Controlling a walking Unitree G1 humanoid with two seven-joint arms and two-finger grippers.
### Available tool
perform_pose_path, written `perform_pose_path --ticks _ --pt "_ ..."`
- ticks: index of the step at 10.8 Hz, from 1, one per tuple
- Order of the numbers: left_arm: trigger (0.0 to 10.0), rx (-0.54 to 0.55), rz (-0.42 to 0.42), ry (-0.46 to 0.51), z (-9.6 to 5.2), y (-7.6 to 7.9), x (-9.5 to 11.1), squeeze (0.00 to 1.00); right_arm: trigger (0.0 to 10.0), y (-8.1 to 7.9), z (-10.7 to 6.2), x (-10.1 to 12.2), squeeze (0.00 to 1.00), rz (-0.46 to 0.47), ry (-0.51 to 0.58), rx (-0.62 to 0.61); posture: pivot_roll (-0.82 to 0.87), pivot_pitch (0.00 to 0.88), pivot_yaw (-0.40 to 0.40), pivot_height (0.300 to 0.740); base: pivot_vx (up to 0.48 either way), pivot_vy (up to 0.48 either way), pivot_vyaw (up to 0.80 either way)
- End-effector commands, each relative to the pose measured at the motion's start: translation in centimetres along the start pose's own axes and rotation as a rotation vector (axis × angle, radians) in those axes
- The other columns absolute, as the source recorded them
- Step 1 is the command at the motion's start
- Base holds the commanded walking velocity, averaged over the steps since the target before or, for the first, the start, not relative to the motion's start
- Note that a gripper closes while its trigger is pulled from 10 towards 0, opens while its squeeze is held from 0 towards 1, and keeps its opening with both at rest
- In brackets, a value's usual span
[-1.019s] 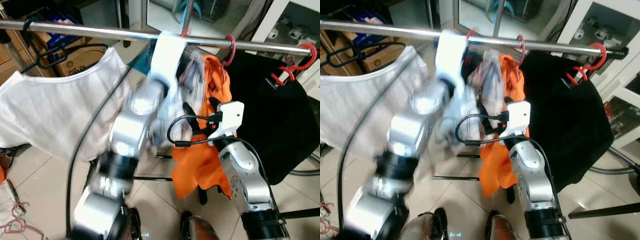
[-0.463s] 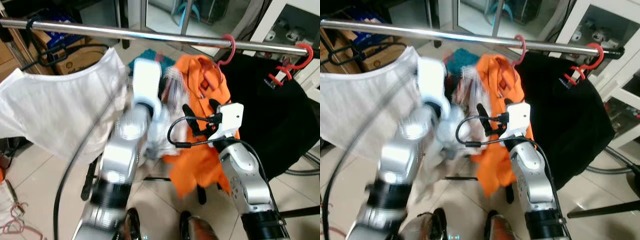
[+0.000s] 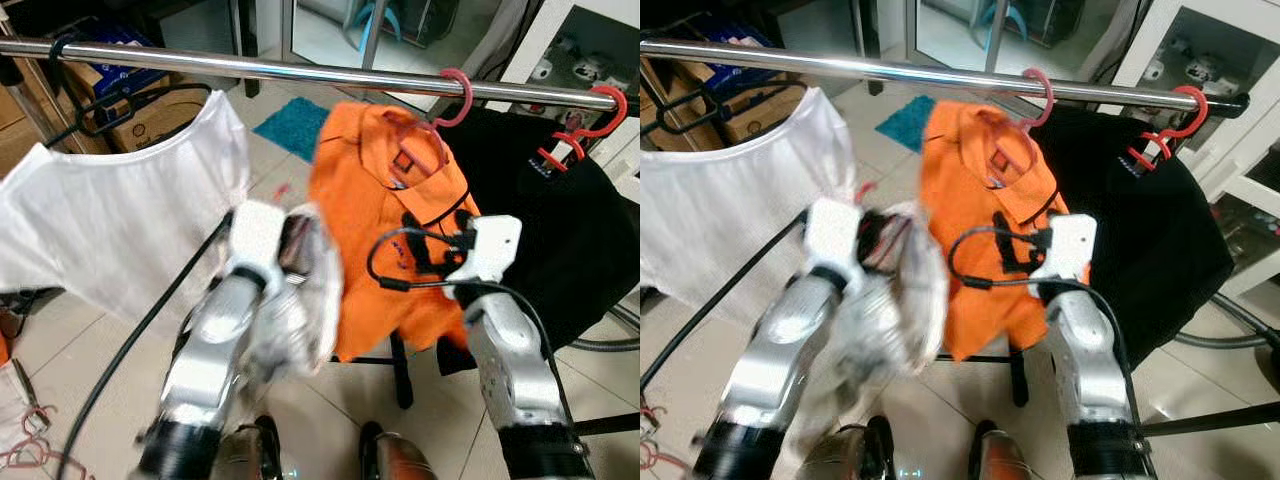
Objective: Hang hanger
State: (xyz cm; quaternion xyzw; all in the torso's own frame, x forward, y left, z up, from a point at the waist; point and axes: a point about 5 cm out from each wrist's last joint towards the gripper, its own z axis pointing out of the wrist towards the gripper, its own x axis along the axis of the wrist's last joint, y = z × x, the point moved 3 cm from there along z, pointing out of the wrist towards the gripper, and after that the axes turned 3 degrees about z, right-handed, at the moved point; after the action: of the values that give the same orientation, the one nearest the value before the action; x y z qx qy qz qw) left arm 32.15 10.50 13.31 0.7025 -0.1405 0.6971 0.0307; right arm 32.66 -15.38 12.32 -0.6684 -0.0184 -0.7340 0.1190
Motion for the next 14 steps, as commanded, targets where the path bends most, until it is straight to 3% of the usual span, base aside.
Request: perform_pose_path --ticks 1,5,14 --pt "10.0 0.028 -0.009 0.066 -0.2 -0.2 1.1 0.0 10.0 1.2 -0.7 -0.8 0.0 -0.008 -0.021 -0.044 -0.11 0.134 -0.032 0.74 0.0 0.0 0.0" --pt "10.0 0.053 -0.015 0.102 0.8 -0.8 1.5 0.0 10.0 0.9 0.2 -0.9 0.0 0.001 -0.009 -0.045 -0.11 0.125 -0.021 0.74 0.0 0.0 0.0" --pt "10.0 0.065 -0.022 0.133 1.9 -1.5 1.7 0.0 10.0 -0.1 0.7 -2.0 0.0 0.003 -0.017 -0.018 -0.12 0.1 -0.004 0.74 -0.352 0.0 0.0"
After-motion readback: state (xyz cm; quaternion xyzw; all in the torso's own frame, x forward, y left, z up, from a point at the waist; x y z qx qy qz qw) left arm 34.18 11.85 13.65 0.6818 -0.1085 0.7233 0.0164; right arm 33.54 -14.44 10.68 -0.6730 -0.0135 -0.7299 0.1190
